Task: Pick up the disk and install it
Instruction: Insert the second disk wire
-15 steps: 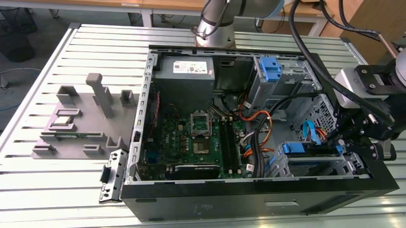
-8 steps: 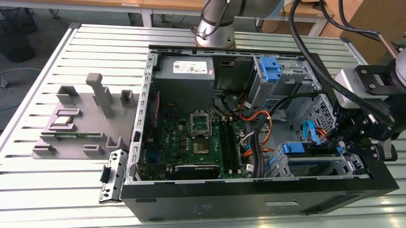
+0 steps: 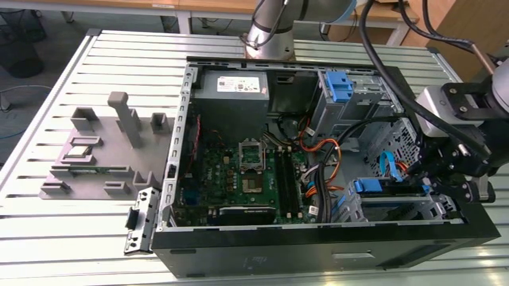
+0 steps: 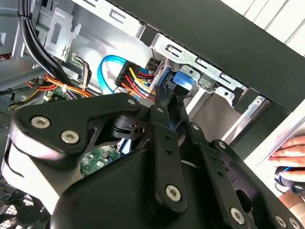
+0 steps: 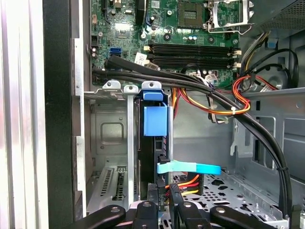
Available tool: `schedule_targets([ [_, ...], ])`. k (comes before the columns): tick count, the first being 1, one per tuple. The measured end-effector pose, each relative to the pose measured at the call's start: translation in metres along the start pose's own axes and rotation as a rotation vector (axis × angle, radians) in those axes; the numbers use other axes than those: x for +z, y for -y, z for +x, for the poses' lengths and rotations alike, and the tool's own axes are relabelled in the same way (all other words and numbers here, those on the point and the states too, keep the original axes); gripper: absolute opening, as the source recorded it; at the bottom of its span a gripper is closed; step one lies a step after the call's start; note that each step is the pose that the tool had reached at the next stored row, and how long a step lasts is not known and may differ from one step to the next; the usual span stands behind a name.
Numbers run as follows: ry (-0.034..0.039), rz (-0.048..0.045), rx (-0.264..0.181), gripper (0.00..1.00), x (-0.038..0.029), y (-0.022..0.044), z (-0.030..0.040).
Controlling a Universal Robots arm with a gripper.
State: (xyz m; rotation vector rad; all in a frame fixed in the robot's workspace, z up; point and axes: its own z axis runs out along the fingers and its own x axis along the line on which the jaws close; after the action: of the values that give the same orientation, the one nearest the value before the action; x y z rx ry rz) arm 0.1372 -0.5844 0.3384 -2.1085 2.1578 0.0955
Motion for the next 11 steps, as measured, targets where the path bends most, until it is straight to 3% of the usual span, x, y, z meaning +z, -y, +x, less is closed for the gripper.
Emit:
schedule_targets([
  [11,0.0000,0.0000,0.000,0.24,0.0012,-0.0002,0.0002],
])
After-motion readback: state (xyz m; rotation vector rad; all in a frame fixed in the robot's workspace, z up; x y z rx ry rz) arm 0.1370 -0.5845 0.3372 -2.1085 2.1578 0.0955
